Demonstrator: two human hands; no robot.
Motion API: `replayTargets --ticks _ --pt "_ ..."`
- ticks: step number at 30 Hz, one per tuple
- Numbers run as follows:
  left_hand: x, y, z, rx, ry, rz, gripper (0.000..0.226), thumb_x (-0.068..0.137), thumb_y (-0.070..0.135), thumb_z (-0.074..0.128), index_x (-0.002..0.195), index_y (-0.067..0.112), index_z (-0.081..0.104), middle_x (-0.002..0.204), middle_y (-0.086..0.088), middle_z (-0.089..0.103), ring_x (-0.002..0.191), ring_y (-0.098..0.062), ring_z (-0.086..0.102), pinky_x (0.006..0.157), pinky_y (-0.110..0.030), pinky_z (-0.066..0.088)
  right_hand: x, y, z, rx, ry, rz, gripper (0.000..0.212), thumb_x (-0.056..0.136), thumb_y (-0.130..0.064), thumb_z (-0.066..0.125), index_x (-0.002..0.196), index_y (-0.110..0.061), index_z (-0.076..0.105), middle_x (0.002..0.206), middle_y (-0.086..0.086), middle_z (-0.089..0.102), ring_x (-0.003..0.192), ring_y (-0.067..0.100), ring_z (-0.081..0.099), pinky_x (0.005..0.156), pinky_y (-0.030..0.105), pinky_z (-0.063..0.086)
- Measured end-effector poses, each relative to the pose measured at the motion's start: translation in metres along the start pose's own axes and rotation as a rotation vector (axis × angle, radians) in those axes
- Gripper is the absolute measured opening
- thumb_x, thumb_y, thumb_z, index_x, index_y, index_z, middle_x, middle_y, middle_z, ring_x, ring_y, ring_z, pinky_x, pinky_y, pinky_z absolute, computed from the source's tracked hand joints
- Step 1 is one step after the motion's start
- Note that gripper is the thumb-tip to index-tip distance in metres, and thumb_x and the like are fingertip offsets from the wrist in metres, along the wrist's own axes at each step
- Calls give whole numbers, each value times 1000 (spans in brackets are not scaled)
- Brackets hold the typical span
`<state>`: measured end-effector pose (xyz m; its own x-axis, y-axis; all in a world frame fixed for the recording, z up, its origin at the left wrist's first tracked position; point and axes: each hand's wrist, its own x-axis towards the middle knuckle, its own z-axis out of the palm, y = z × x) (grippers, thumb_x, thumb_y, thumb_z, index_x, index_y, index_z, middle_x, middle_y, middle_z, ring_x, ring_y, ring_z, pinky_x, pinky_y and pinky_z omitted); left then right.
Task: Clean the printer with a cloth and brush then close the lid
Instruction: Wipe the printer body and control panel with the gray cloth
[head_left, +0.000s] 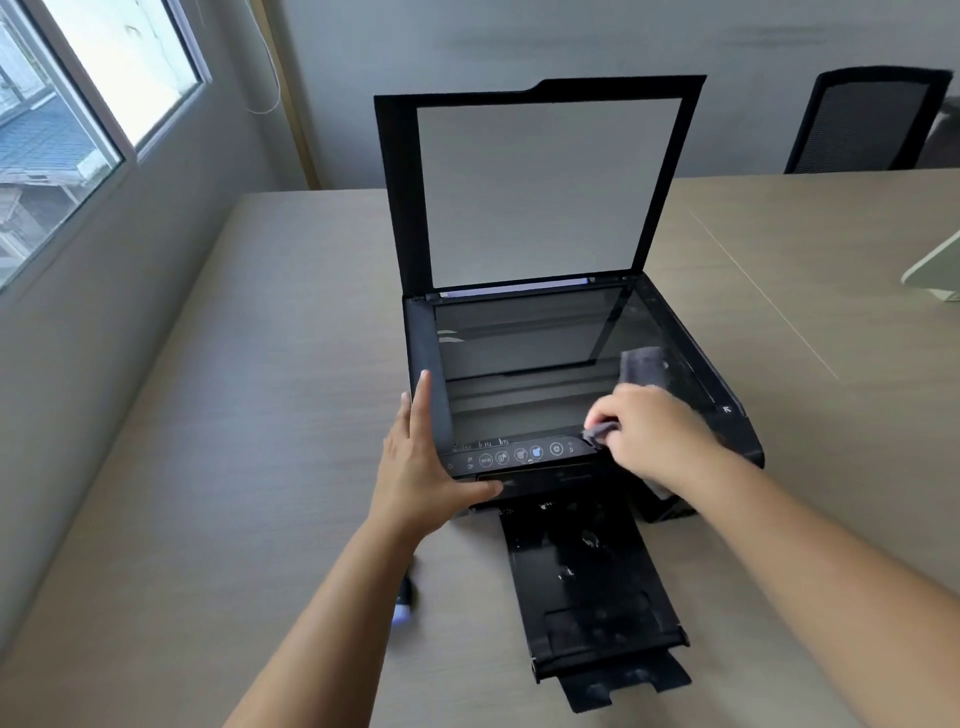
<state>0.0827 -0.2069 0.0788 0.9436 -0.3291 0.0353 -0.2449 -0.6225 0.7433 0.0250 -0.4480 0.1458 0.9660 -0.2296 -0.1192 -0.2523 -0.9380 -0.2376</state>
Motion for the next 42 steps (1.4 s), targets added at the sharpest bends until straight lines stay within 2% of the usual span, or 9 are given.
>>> replayTargets --ticks 5,11,17,21,27,33,36,38,42 --pt "-4 8 3 170 28 -74 140 51 62 80 144 48 -23 163 -2 4 150 -20 7 116 -55 17 0 -16 1 -108 47 -20 24 82 -11 54 86 -31 67 98 -4 59 95 21 54 68 28 40" --pt "-13 36 21 300 96 -88 141 51 66 80 143 47 -26 160 -9 -19 144 -37 20 111 -48 29 -13 63 -93 -38 201 393 9 82 -19 66 80 -28 67 82 5 65 76 30 58 67 29 44" --pt "-9 43 33 329 134 -102 143 45 75 77 144 49 -24 157 -5 -31 141 -42 17 107 -52 35 -36 100 -114 11 221 522 10 81 -16 67 76 -25 68 80 9 67 80 33 60 73 35 51" --pt "-10 44 34 317 144 -101 142 46 73 77 144 50 -23 157 -4 -31 141 -42 16 104 -54 37 -38 79 -80 116 182 463 9 79 -20 69 75 -28 66 79 1 67 77 27 59 67 27 43" --pt "-8 42 34 292 150 -122 141 47 74 77 143 51 -24 158 -3 -26 141 -41 17 104 -55 36 -47 56 5 201 -105 411 10 73 -22 69 65 -28 66 70 -9 67 72 14 61 53 19 40" --pt "-9 31 31 184 118 -44 140 48 66 81 143 53 -22 159 1 -24 140 -41 13 113 -49 27 -32 23 26 423 304 292 3 85 -19 63 85 -22 63 87 -7 63 81 15 58 66 25 40" --pt "-12 14 19 -11 79 53 139 54 50 87 143 54 -19 160 10 -18 148 -25 1 117 -39 11 -37 -6 51 470 460 196 8 85 -17 64 89 -17 58 92 -1 58 81 21 58 70 31 45" --pt "-14 2 9 -151 68 72 137 55 42 88 143 55 -16 162 13 -6 149 -9 2 120 -41 12 -43 -32 71 496 479 48 12 84 -16 65 92 -17 57 94 1 57 79 22 61 68 32 48" --pt "-13 -14 -9 -441 34 -30 134 64 17 89 146 53 -12 155 9 27 138 4 32 115 -36 31 -39 -61 80 462 416 -152 14 81 -14 63 95 -16 62 96 2 58 78 22 63 65 33 53"
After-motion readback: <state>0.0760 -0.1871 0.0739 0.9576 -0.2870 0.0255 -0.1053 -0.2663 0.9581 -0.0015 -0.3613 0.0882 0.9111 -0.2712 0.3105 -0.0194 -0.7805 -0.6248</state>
